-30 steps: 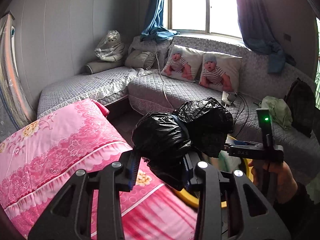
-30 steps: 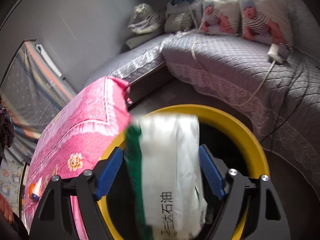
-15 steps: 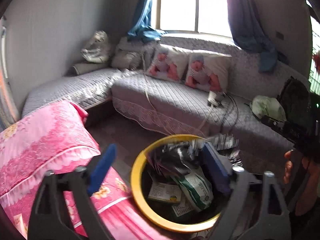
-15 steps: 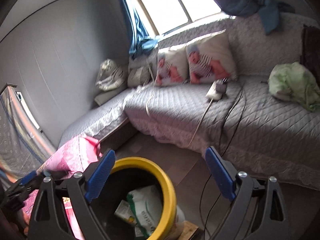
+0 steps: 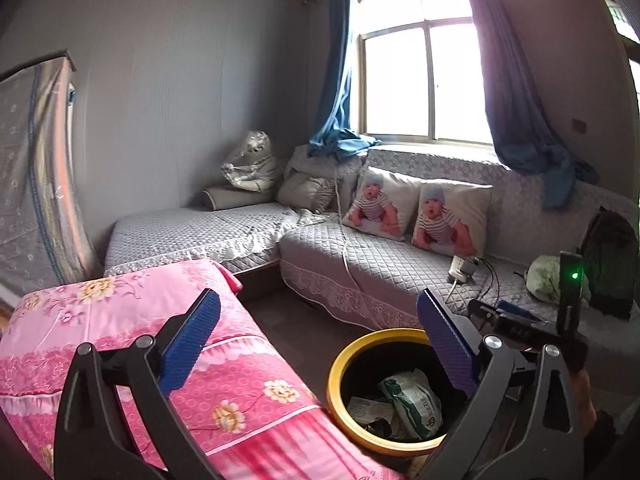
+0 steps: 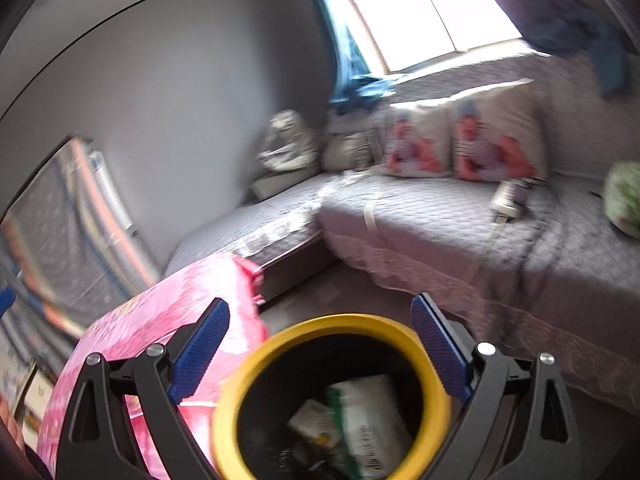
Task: Collect trash
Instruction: 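Move the right tool back to the bed and grasp the pink cream tube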
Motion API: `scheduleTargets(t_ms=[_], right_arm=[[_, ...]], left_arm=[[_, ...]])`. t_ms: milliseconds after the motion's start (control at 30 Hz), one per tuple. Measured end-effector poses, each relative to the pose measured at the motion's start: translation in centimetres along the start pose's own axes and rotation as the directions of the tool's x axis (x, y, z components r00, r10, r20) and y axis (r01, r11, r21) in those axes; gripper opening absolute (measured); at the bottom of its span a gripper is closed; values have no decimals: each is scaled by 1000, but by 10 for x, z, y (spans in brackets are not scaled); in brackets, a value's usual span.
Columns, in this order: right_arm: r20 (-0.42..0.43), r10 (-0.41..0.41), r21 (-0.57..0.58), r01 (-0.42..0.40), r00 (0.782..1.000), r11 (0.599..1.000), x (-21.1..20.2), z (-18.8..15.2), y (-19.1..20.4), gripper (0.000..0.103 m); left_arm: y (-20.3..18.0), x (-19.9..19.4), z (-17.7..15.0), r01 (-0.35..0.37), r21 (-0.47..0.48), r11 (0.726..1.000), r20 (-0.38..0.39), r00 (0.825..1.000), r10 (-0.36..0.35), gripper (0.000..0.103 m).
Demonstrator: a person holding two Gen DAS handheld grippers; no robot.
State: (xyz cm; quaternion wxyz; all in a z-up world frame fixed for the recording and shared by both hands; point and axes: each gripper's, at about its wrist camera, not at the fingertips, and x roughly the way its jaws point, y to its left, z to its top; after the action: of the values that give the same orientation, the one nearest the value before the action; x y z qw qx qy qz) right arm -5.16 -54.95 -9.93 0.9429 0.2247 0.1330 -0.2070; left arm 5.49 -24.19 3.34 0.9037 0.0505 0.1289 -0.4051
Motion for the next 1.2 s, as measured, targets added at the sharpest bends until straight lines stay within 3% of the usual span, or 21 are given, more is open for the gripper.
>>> scheduleTargets(t_ms=[200, 267, 333, 433, 533, 600, 633, 733, 800, 900, 1033, 1100, 1167, 1200], right_arm=[[-71, 171, -205, -183, 983, 962, 24, -10, 93, 89], [-122, 270, -270, -293, 955, 917, 32, -19, 132, 89], [-184, 363, -308, -404, 913, 861, 40, -27, 166, 89], [-304, 450, -371, -540, 839, 756, 50, -47, 225, 89], [-420, 497, -386, -645, 759, 659, 61, -70, 275, 89], [-478, 504, -387, -687, 719, 615, 67, -85, 303, 89], [-508, 501, -389, -705, 701, 593, 70, -94, 316, 88], [-590, 462, -388, -735, 662, 556, 82, -122, 352, 88], [-644, 436, -376, -756, 629, 536, 83, -140, 371, 85], [-699, 362, -393, -754, 617, 527, 88, -166, 395, 76], [-741, 274, -394, -728, 613, 561, 94, -186, 406, 66], [-747, 250, -394, -714, 615, 579, 96, -194, 411, 61], [-743, 219, -421, -696, 633, 581, 96, -202, 416, 61], [-747, 217, -418, -698, 628, 581, 96, -206, 419, 59]], left_arm=[[48, -36, 1, -60, -70, 996, 50, 997, 63, 94], [76, -54, -1, -97, -109, 989, 88, 990, 107, 94], [111, -78, -8, -161, -146, 976, 123, 976, 179, 94], [174, -117, -28, -323, -204, 924, 126, 927, 352, 94], [234, -154, -60, -530, -237, 814, 45, 831, 554, 94], [262, -172, -81, -611, -264, 746, -22, 778, 628, 94], [274, -180, -93, -634, -283, 720, -59, 760, 647, 94], [299, -194, -124, -673, -324, 665, -157, 732, 663, 94], [310, -194, -138, -670, -347, 656, -196, 736, 648, 94], [313, -193, -152, -647, -380, 661, -218, 757, 616, 94], [312, -186, -156, -597, -409, 690, -210, 798, 566, 94], [310, -184, -158, -585, -409, 700, -205, 806, 555, 94], [309, -182, -159, -579, -406, 708, -204, 812, 547, 94], [308, -182, -160, -577, -404, 710, -206, 814, 544, 94]])
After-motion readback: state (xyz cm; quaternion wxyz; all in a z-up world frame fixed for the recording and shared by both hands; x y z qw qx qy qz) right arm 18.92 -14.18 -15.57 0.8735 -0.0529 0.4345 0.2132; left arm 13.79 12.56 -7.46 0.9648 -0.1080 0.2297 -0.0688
